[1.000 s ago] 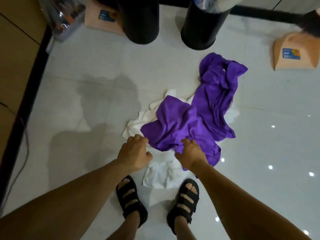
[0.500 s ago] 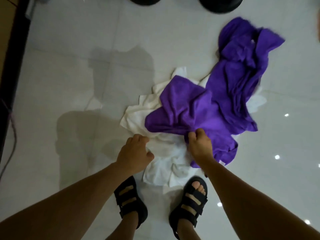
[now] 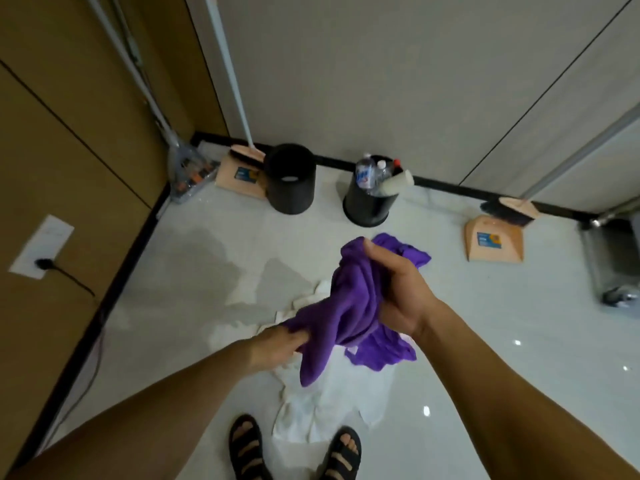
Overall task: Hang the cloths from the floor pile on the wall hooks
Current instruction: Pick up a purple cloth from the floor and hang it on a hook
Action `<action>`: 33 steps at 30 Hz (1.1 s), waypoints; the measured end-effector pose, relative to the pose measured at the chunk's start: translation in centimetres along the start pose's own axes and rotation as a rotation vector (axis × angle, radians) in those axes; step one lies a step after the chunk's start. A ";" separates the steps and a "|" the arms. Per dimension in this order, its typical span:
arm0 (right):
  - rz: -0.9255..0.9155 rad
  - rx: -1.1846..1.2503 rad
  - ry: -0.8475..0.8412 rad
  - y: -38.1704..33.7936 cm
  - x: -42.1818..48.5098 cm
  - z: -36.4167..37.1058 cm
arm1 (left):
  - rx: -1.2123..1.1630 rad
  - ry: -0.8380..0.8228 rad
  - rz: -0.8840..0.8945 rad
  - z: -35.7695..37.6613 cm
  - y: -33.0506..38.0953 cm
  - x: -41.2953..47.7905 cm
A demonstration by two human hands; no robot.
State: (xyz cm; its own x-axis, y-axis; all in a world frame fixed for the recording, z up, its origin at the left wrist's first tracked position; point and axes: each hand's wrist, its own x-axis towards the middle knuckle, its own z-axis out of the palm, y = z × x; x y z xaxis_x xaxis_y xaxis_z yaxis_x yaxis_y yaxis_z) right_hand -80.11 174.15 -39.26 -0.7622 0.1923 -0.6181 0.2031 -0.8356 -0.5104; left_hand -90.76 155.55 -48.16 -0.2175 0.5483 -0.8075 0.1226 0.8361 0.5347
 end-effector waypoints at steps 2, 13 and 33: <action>-0.069 0.001 -0.149 -3.4 -3.3 4.6 | -0.181 -0.021 -0.036 -1.5 2.5 -4.1; -0.357 -0.054 -0.398 -14.8 -14.9 22.9 | -0.938 0.069 0.517 -13.1 12.9 -19.7; -0.482 -0.395 -0.235 -17.9 -20.1 23.2 | -0.963 0.225 0.749 -22.3 13.2 -36.7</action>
State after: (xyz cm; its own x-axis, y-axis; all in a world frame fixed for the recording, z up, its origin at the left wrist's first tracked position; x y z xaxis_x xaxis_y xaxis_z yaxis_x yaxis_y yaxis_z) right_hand -82.72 173.30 -3.83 -0.9288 0.3422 -0.1421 -0.0180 -0.4247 -0.9051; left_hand -102.79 146.09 -5.94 -0.5733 0.7908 -0.2145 -0.4521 -0.0869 0.8877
